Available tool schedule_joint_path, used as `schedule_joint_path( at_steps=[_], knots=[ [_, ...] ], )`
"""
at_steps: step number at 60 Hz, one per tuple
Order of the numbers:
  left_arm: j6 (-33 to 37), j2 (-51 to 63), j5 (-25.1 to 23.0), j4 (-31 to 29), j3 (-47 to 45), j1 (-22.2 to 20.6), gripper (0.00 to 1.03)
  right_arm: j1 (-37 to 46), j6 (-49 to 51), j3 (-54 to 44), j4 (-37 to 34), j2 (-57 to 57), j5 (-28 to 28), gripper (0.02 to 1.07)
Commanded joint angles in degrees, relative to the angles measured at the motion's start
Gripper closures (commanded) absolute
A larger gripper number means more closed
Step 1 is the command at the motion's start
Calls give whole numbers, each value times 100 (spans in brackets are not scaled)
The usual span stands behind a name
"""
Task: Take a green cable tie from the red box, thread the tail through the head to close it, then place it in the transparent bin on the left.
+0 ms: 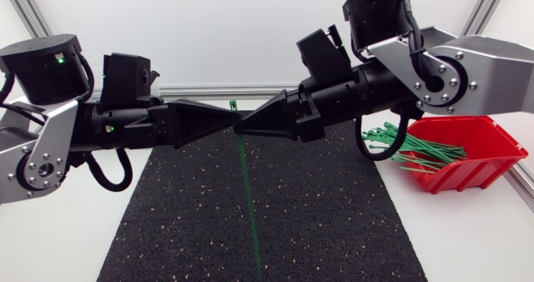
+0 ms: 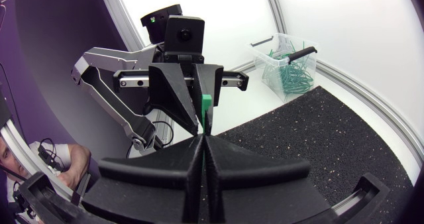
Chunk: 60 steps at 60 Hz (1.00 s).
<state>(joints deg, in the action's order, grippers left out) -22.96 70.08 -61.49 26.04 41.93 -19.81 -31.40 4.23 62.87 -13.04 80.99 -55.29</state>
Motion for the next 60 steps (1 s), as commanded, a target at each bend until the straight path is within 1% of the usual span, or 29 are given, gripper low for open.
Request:
schedule_joint_path(
  at_steps=[1, 3, 6, 9, 10, 13, 32, 40, 41, 46, 48, 51, 57, 60],
  knots=[
    [-138, 76, -100, 112, -62, -58, 89, -33, -124, -117, 65, -4, 9, 101],
    [-138, 76, -100, 112, -62, -58, 90, -33, -124, -117, 65, -13, 9, 101],
    [-138, 84, -100, 112, -62, -58, 94, -33, -133, -117, 65, -13, 9, 101],
    [-138, 102, -100, 112, -62, -58, 94, -33, -124, -117, 65, -22, 9, 101],
    [-138, 102, -100, 112, -62, -58, 96, -33, -124, -126, 65, -31, 9, 101],
    [-138, 111, -100, 112, -62, -58, 99, -33, -124, -126, 65, -31, 9, 101],
    [-156, 128, -100, 112, -45, -58, 99, -33, -124, -144, 73, -40, 9, 101],
    [-288, 93, -100, 112, 8, 48, 99, -16, -124, -126, 65, -40, 71, 99],
    [-297, 84, -100, 112, 8, 74, 99, -7, -124, -126, 47, -48, 71, 98],
    [-323, 58, -100, 103, 8, 109, 99, 55, -115, -108, -67, -75, 141, 77],
    [-358, -4, -108, 94, -10, 153, 99, 99, -80, -108, -111, -127, 176, 71],
    [-376, -30, -108, 76, -18, 162, 99, 125, 17, -117, -217, -207, 246, 66],
    [-376, -74, -126, 32, -18, 250, 99, 125, 500, -38, -656, -259, 510, 56],
    [-358, -65, -205, 24, -10, 303, 99, 90, 755, -21, -876, -259, 695, 54]
  ],
)
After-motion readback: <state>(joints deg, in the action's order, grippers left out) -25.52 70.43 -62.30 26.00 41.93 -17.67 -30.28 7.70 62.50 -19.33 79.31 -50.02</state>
